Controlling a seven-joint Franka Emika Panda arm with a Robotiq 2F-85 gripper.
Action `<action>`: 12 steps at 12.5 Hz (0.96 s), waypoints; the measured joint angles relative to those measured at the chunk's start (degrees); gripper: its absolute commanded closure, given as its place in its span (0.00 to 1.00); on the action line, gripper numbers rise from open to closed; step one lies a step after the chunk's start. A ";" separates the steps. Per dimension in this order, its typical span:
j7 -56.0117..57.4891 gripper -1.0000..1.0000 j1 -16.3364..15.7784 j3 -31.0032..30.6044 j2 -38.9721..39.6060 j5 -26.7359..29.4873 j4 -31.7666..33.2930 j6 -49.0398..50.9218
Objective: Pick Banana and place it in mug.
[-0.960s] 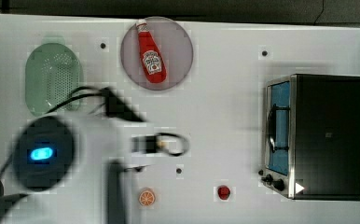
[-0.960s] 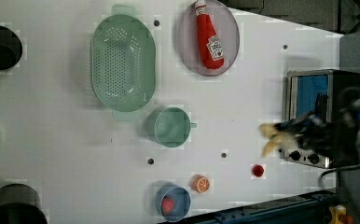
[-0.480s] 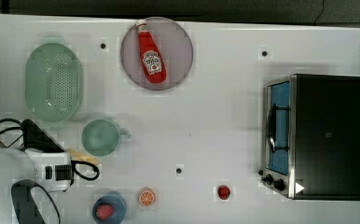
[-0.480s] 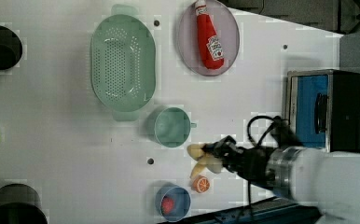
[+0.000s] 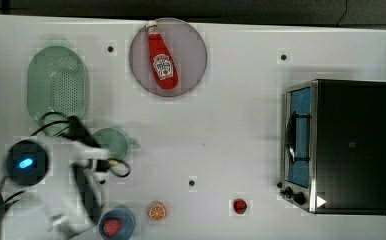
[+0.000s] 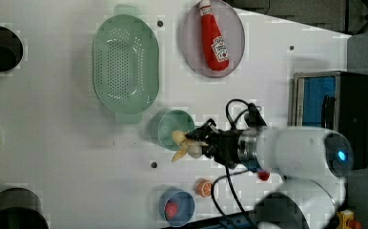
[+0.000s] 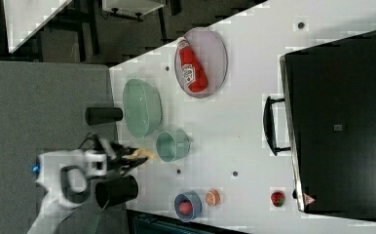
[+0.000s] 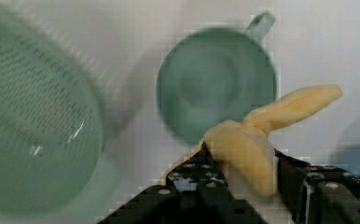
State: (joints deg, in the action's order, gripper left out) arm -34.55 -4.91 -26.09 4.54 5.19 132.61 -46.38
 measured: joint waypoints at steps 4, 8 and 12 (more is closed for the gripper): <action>-1.29 0.30 3.32 1.24 9.91 -3.22 2.24 -3.72; -1.34 0.00 2.25 2.73 8.30 -3.51 2.13 -5.96; -1.76 0.00 1.93 2.56 -2.12 -2.50 2.13 -0.53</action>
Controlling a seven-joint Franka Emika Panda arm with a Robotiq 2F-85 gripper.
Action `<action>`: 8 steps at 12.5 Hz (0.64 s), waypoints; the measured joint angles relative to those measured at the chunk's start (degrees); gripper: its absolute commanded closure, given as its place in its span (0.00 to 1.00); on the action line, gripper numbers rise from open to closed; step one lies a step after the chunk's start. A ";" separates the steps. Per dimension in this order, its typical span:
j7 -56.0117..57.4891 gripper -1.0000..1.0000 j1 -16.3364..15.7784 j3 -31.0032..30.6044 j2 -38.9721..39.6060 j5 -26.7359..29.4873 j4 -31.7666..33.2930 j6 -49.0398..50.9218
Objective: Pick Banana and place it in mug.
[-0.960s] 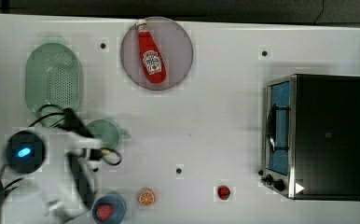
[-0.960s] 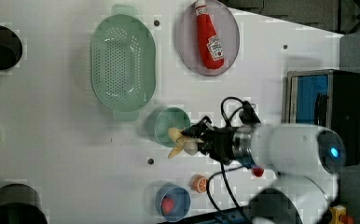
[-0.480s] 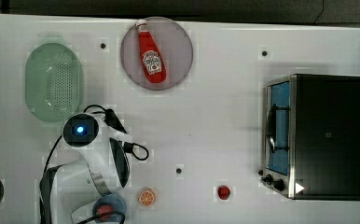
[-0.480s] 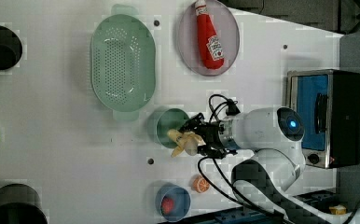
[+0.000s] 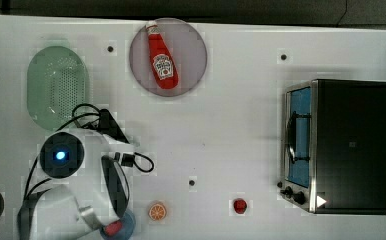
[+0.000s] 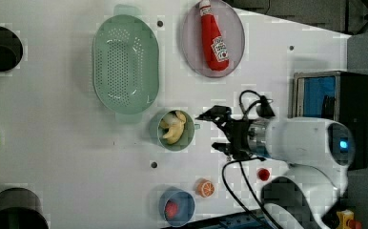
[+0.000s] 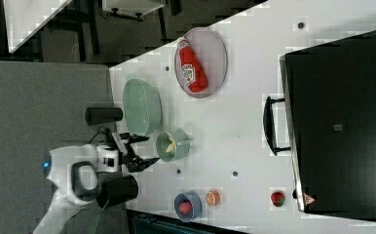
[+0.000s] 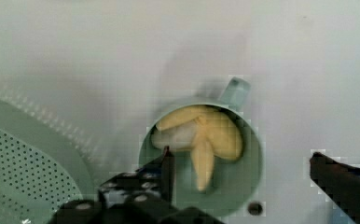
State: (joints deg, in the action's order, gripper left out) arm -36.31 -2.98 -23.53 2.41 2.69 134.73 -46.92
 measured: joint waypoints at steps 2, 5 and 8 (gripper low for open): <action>-0.11 0.00 -0.49 1.27 -5.63 0.68 -1.45 7.44; 3.41 0.00 -0.75 6.21 -9.71 0.66 -9.29 20.67; 8.60 0.00 -0.39 15.70 -12.86 -0.47 -16.34 29.91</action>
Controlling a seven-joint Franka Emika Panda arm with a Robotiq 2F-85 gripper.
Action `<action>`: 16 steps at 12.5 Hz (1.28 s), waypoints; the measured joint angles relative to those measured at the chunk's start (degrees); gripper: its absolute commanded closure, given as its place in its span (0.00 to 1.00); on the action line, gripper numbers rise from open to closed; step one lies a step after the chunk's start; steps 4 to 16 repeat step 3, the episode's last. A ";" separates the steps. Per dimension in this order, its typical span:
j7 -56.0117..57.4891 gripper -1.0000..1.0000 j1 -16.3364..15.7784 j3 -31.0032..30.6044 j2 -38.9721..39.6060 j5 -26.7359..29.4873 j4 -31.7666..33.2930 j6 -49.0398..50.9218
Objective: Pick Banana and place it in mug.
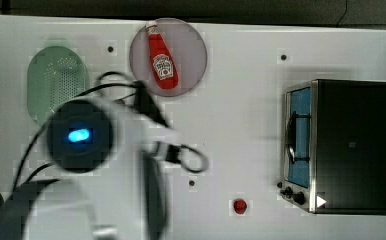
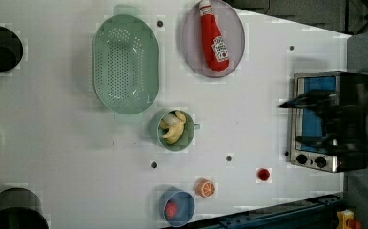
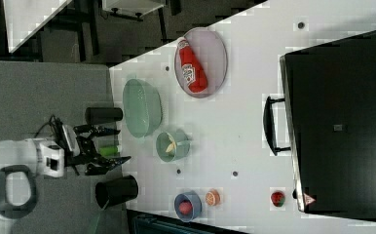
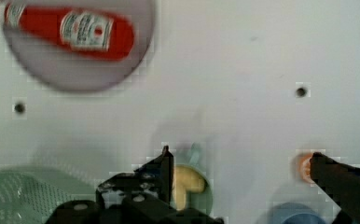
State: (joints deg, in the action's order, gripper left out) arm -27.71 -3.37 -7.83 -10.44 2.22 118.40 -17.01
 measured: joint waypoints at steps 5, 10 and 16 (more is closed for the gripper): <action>6.95 0.00 2.00 7.77 -0.99 -1.54 -7.72 5.21; 6.95 0.00 2.00 7.77 -0.99 -1.54 -7.72 5.21; 6.95 0.00 2.00 7.77 -0.99 -1.54 -7.72 5.21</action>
